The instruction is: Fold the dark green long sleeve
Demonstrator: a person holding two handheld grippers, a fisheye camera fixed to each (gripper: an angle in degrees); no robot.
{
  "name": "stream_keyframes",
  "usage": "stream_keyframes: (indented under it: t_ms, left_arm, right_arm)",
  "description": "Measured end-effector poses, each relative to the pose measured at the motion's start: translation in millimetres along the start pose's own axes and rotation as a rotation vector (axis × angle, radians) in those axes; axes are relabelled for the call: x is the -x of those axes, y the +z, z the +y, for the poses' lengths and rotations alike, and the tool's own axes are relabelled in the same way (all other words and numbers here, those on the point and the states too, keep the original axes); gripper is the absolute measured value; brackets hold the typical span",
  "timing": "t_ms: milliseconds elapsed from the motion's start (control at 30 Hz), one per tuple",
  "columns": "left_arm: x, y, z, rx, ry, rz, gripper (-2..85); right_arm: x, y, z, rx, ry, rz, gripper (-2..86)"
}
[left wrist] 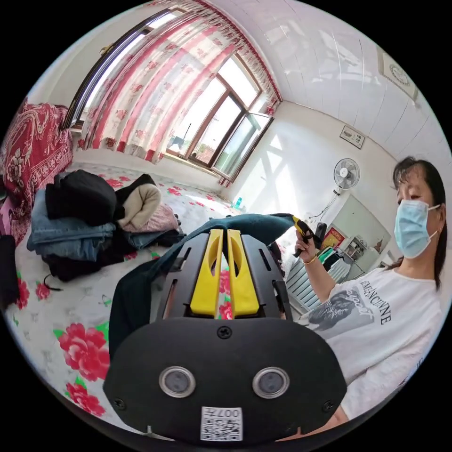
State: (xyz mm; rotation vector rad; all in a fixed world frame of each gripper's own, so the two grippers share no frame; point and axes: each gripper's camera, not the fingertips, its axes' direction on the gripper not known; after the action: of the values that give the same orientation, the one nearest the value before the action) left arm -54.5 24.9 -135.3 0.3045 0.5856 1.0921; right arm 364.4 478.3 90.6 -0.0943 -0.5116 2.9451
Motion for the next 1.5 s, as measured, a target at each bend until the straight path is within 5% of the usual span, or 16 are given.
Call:
stream_keyframes:
  t_ms: [167, 233, 400, 900, 1267, 1500]
  left_arm:
    - [-2.0, 34.1, 146.2, 0.326, -0.240, -0.181, -0.7]
    - [7.1, 69.4, 241.4, 0.556, -0.437, -0.289, -0.4]
    - [9.8, 105.2, 358.6, 0.710, -0.790, -0.323, 3.0]
    - [-18.7, 78.4, 282.8, 0.422, -0.776, -0.519, 5.5]
    - [56.1, 129.0, 176.3, 0.386, -0.737, -0.601, 7.8]
    - [144.2, 196.4, 112.5, 0.427, -0.704, -0.668, 8.5]
  right_arm:
    - [5.9, -12.2, 135.0, 0.383, 0.186, 0.068, 0.2]
    - [0.1, 8.7, 230.1, 0.683, 0.338, 0.160, 0.2]
    - [-15.5, 35.3, 356.6, 0.994, 0.605, 0.129, 0.4]
    - [-220.3, 31.0, 250.0, 0.480, 0.701, 0.310, 5.0]
    - [-388.8, 137.0, 210.0, 0.506, 0.856, 0.433, 7.6]
    - [-449.3, 214.6, 222.9, 0.700, 0.884, 0.623, 4.2]
